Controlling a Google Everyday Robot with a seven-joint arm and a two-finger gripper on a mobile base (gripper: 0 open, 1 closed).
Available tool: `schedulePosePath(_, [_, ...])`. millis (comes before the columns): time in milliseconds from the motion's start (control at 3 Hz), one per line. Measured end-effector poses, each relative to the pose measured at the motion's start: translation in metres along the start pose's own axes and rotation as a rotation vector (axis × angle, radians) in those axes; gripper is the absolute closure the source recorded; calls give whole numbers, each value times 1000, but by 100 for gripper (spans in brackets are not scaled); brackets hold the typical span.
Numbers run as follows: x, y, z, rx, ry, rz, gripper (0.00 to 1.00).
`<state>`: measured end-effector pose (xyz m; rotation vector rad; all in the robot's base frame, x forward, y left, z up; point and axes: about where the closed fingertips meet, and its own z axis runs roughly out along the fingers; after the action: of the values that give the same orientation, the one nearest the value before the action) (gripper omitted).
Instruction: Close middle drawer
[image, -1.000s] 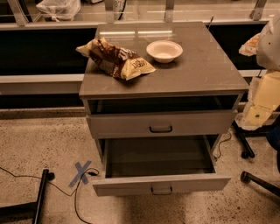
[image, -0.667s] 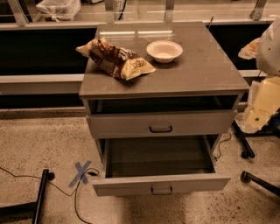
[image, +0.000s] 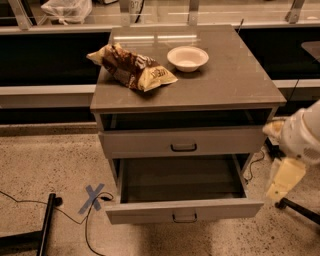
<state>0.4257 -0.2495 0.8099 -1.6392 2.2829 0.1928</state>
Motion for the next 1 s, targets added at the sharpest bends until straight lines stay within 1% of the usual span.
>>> schedulePosePath(333, [8, 1, 19, -26, 0, 17, 0])
schedulePosePath(667, [9, 0, 24, -33, 3, 20, 0])
schedulePosePath(1000, [18, -1, 40, -6, -18, 36, 0])
